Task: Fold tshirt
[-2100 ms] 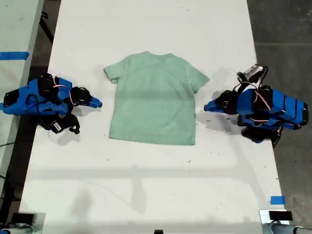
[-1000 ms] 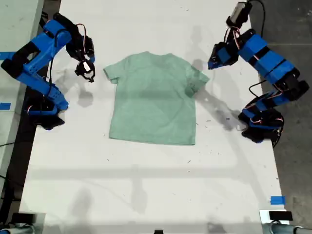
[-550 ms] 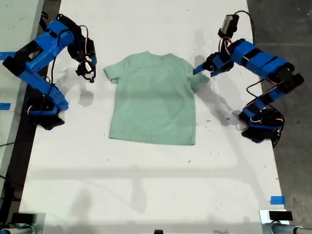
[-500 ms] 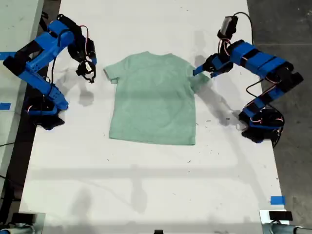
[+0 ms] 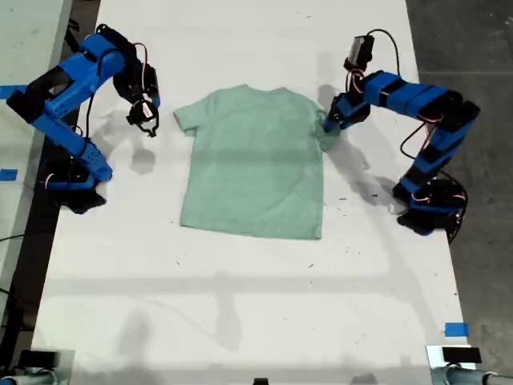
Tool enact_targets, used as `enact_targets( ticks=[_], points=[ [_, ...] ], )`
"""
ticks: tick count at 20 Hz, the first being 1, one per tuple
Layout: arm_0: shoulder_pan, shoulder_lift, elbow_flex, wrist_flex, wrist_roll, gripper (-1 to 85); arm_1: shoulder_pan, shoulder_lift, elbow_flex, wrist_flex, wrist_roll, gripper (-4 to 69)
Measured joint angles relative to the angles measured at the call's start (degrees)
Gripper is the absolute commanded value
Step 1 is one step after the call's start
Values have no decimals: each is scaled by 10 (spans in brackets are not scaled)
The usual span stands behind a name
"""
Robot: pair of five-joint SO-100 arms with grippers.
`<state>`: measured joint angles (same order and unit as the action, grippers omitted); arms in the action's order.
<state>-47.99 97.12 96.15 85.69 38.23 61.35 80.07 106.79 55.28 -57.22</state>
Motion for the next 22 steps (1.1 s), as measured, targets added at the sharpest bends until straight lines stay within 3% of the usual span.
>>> enact_targets(
  ticks=[7,14,16,19,22],
  points=[
    [0,0,0,-3,0,38,-7,-10,-16,12,-14,-11],
    [0,0,0,-3,0,38,-105,17,-187,205,18,-11],
    [0,0,0,-3,0,38,-135,18,-247,228,40,-11],
    [0,0,0,-3,0,37,-176,18,-291,207,82,-10],
    [0,0,0,-3,0,37,-216,11,-301,124,126,-10]
  ],
)
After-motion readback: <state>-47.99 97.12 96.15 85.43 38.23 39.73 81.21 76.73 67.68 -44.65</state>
